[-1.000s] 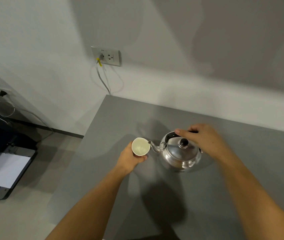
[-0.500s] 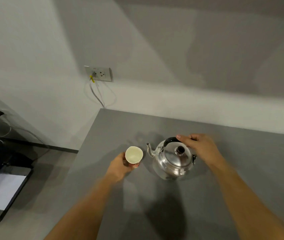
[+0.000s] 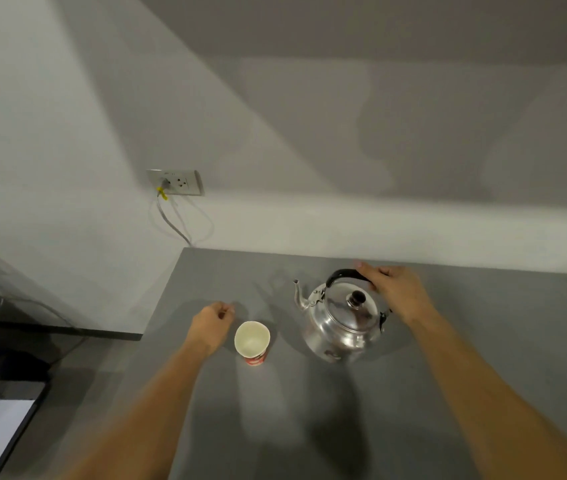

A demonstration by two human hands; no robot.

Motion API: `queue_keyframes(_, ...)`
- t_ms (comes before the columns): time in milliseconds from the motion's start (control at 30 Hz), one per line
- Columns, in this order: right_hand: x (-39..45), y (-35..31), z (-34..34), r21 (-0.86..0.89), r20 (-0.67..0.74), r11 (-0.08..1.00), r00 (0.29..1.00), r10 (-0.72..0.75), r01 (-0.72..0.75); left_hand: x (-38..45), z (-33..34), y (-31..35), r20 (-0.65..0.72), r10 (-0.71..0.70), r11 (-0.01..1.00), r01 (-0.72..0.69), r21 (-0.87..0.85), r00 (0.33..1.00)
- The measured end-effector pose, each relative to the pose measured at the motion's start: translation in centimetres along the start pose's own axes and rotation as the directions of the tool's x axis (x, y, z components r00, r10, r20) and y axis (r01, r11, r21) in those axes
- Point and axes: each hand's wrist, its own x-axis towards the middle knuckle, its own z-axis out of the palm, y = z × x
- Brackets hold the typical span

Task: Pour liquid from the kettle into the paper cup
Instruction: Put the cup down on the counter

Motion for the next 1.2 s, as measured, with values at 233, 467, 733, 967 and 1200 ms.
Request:
queue_keyframes(233, 11.6, -1.0, -0.2, -0.076, -0.082, 0.994, 0.994, 0.068, -0.074, 7.3, 1.4, 7.4, 0.029, 0.038, 0.999, -0.037, -0.025, 0.999)
queue_keyframes(467, 16.3, -1.8, 2.6, -0.137, -0.052, 0.99, 0.998, 0.03, -0.036, 8.3, 1.7, 8.1, 0.021, 0.043, 0.999, -0.043, 0.01, 0.999)
queue_keyframes(733, 16.5, -0.8, 3.8, -0.184, -0.019, 0.983, 1.0, 0.02, -0.023, 7.2, 2.7, 7.2, 0.036, 0.051, 0.999, -0.051, -0.013, 0.998)
queue_keyframes(967, 17.0, -0.8, 3.3, -0.191, -0.046, 0.981, 0.999, 0.002, -0.011, 6.7, 2.6, 7.7, 0.042, 0.066, 0.998, -0.065, -0.015, 0.997)
queue_keyframes(1200, 17.0, -0.9, 3.3, -0.202, -0.009, 0.979, 1.0, -0.007, 0.005, 6.0, 2.2, 7.6, 0.041, 0.068, 0.997, -0.067, -0.027, 0.997)
